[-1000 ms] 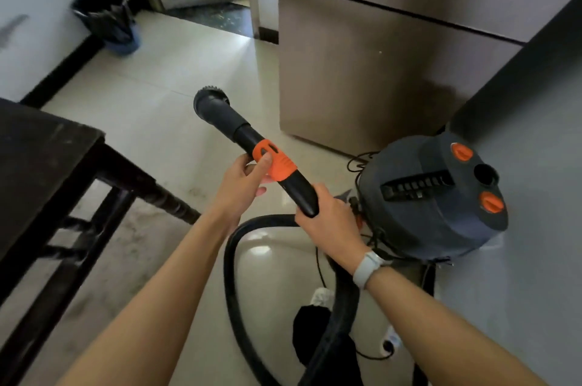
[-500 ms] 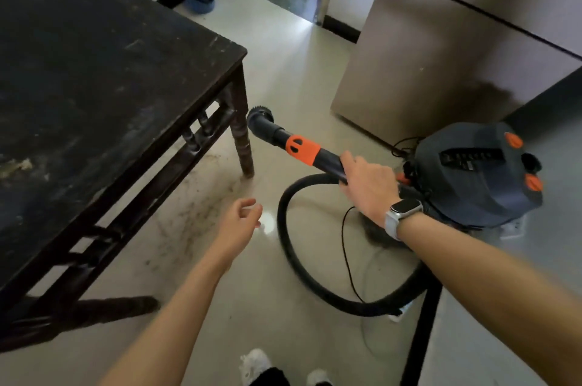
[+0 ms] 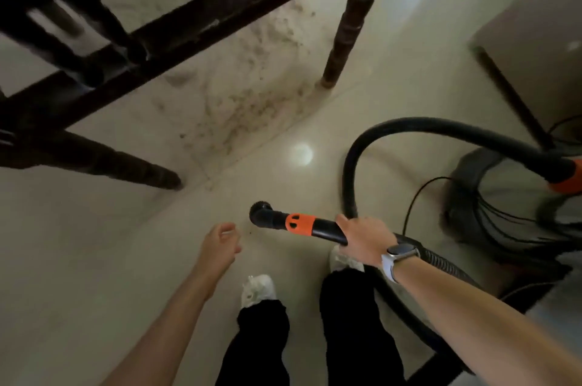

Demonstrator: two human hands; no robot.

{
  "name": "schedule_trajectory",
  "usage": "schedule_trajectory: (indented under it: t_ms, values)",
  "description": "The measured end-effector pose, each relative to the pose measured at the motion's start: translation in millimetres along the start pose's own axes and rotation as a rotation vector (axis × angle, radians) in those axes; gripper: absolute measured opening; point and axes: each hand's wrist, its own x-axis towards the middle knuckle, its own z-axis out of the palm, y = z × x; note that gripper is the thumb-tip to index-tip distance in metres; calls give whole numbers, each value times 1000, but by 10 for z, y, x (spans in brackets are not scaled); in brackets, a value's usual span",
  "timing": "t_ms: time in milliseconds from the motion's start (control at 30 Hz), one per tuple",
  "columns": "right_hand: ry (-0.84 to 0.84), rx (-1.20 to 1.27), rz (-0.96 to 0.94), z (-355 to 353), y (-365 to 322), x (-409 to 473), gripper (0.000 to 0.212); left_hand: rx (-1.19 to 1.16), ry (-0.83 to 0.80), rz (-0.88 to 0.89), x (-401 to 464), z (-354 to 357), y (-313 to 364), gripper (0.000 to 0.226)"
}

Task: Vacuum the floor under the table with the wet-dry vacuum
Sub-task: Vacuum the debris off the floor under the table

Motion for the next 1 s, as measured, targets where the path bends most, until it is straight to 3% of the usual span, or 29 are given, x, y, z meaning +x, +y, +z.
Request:
schedule_trajectory:
  t_ms: [333,667,867,1000]
  values:
    - [-113,-249,-405,1088,204,1368,29,83,230,-157,1229,638,-1569,42]
    - [66,-252,-435,1643,476,1978,28,347,309,-37,2270,1096,-2616,57]
    - [-27,-208,-486,1617,180,2306,34,242,419,9,2630,1182,-2798,59]
    - [142,-170,-417,1487,-79,2672,33,299,473,93,2817,1004,-2862,57]
